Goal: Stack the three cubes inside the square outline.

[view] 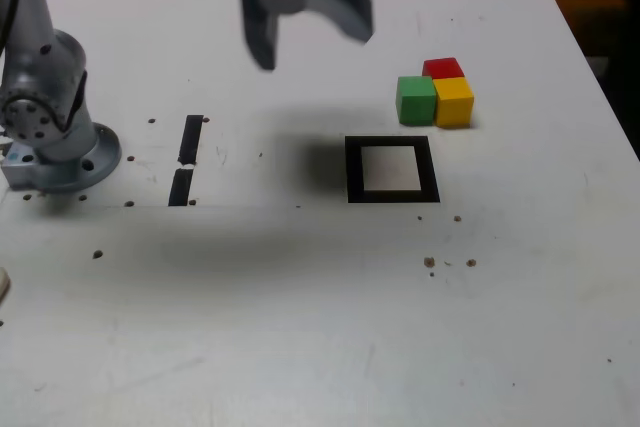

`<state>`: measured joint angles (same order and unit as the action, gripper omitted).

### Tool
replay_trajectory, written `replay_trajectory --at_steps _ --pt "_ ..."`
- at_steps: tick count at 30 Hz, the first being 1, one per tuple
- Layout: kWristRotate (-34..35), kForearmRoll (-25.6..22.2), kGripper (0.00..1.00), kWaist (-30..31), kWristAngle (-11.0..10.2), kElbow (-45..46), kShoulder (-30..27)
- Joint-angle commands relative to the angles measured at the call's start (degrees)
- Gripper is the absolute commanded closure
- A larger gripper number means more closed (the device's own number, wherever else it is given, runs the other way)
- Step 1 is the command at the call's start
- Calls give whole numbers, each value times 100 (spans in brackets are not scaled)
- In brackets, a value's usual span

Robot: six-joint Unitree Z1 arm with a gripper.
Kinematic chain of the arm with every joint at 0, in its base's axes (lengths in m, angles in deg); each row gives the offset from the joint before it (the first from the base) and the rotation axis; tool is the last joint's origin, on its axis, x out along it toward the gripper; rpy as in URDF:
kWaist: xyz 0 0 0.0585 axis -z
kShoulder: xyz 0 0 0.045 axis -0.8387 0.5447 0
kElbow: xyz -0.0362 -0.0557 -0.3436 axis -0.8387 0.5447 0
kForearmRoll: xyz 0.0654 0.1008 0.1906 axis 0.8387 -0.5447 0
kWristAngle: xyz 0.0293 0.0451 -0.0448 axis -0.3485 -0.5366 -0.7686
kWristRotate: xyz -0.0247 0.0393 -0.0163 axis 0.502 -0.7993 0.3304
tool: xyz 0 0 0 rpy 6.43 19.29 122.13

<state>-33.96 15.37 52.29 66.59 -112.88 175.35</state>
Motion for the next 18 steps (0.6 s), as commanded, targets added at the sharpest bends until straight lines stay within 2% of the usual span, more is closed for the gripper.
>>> replay_trajectory --at_steps 1,3,10,14,18 --pt "47 -96 2 -176 36 -380 245" --pt "104 -245 2 -359 14 -665 519" --pt "200 -847 3 -720 -293 -1841 1314" --pt "114 -1138 2 -859 -309 -2549 1789" --pt "-2 -1230 2 -905 -293 -3033 2196"
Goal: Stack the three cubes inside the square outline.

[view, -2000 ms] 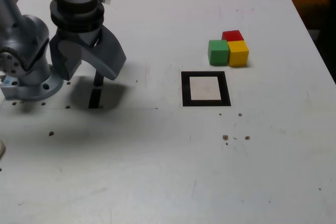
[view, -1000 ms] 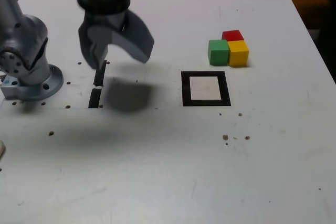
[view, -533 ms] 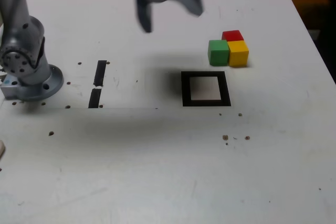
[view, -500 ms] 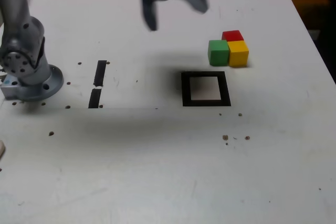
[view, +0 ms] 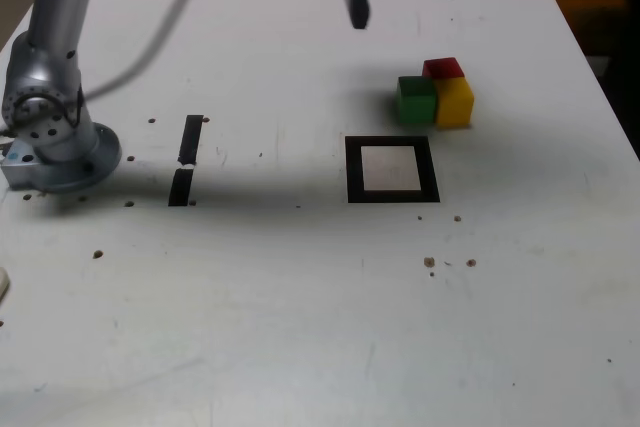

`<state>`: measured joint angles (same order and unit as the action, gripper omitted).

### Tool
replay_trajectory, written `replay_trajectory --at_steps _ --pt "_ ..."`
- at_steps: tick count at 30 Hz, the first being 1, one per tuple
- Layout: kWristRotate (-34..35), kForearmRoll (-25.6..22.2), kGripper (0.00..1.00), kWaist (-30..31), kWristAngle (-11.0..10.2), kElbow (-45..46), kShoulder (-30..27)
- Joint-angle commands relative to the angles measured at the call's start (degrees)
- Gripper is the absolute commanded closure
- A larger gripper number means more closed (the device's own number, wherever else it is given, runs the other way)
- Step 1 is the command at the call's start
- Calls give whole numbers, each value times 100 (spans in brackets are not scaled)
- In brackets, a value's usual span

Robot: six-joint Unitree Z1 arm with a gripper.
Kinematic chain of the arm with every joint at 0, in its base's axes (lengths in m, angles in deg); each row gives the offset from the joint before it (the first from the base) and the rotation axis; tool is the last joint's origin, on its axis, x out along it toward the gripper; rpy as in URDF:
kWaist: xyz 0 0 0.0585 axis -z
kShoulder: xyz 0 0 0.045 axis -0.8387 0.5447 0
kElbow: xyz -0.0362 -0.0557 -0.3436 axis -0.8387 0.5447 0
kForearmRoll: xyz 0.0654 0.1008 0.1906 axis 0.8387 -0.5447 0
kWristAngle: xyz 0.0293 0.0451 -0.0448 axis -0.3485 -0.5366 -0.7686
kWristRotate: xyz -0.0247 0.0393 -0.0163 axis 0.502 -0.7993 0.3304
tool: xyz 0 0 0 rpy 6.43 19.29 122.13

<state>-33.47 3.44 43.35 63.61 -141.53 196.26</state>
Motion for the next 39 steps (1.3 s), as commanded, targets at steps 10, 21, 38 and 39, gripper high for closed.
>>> replay_trajectory --at_steps 10,21,38,39 --pt "-244 -42 1 15 -96 -822 1070" --pt "-547 -193 1 20 -350 -1358 1648" --pt "-638 -774 7 191 -307 -2427 2583" --pt "-639 -838 8 217 -319 -2516 2618"
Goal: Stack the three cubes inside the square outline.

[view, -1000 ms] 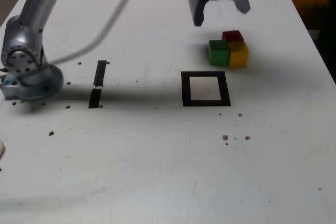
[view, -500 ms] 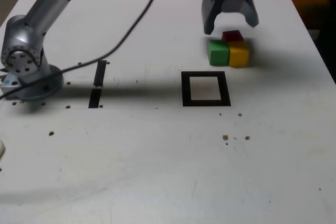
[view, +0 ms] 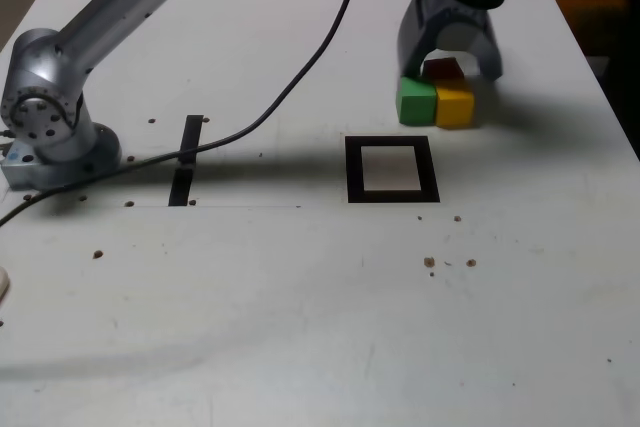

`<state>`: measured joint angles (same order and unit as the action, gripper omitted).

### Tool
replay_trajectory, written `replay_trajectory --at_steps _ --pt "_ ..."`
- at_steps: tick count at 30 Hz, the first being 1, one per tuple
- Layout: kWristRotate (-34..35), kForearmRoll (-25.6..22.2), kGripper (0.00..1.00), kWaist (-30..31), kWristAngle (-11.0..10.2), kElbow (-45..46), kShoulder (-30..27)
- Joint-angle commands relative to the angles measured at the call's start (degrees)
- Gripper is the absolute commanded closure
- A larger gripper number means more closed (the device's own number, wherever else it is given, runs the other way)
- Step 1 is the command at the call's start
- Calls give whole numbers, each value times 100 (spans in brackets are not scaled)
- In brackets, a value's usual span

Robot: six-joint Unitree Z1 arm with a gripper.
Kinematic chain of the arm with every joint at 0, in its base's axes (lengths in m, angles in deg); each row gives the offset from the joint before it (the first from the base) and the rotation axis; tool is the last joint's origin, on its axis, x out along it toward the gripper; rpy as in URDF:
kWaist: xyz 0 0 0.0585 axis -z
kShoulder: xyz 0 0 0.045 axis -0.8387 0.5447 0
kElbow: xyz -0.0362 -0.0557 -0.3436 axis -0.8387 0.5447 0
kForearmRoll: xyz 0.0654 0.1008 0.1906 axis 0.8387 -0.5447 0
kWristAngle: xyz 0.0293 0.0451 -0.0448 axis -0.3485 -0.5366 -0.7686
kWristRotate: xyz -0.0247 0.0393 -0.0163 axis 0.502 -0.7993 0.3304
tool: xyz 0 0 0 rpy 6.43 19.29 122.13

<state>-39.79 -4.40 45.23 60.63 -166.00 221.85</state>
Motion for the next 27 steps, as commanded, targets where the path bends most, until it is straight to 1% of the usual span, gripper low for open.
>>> replay_trajectory --at_steps 1,3,5,9,15,17,21,27 --pt "-10 -116 9 56 -37 -140 88" --pt "-25 -226 13 113 -82 -227 121" --pt "-52 -321 16 202 -174 -246 123" --pt "-103 -362 20 265 -257 -259 133" --pt "-159 -353 35 170 -248 -410 191" --pt "-180 -355 38 119 -230 -475 223" --pt "-251 -357 39 26 -210 -592 298" --pt "-319 -365 49 -38 -189 -677 371"
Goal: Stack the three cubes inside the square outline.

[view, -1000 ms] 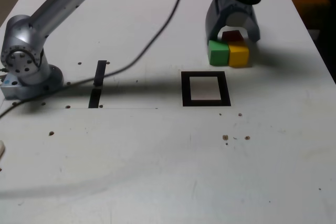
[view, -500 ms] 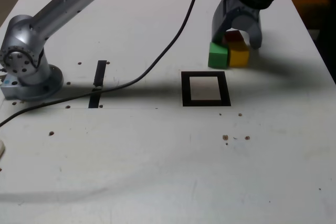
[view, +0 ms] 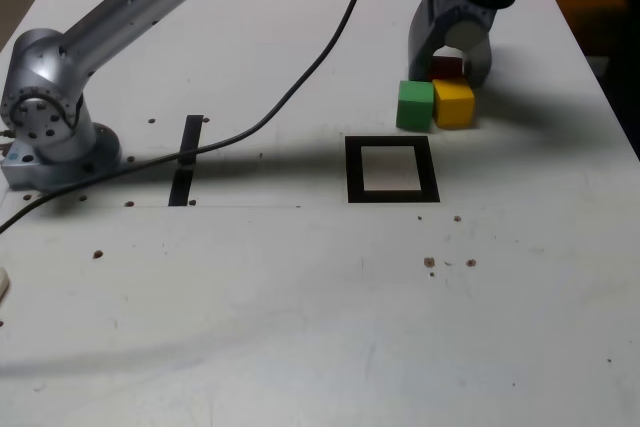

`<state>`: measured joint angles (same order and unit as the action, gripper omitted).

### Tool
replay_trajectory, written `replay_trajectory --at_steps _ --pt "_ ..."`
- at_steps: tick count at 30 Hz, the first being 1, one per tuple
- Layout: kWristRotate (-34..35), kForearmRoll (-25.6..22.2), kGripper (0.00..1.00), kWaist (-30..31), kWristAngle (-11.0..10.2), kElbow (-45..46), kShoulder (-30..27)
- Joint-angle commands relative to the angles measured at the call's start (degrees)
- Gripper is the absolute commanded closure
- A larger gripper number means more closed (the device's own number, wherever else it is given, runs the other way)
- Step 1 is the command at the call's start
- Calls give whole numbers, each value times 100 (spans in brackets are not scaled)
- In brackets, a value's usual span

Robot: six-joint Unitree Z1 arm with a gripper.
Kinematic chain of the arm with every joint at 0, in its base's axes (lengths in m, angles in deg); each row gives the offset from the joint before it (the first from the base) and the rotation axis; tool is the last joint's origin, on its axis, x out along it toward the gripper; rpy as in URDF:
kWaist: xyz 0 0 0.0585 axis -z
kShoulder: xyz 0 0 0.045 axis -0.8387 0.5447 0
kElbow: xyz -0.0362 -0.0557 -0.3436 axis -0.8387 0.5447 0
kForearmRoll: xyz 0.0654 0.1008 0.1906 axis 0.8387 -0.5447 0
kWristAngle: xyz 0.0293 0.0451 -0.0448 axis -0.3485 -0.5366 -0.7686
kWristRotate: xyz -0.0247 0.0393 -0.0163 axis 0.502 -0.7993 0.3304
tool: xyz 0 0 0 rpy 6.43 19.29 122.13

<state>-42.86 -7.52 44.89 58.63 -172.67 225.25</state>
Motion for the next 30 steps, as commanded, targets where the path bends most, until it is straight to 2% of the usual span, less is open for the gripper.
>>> replay_trajectory --at_steps 1,6,11,17,20,23,28,30 --pt "-16 -62 50 1 19 -11 33" --pt "-41 -102 55 42 22 -25 -17" --pt "-61 -138 65 70 -15 -42 -170" --pt "-80 -220 67 155 -320 -77 -396" --pt "-171 -265 67 99 -444 -41 -750" --pt "-159 -305 67 74 -421 148 -1132" --pt "33 -317 67 231 -254 767 -1759" --pt "179 -312 67 406 -272 1127 -2022"
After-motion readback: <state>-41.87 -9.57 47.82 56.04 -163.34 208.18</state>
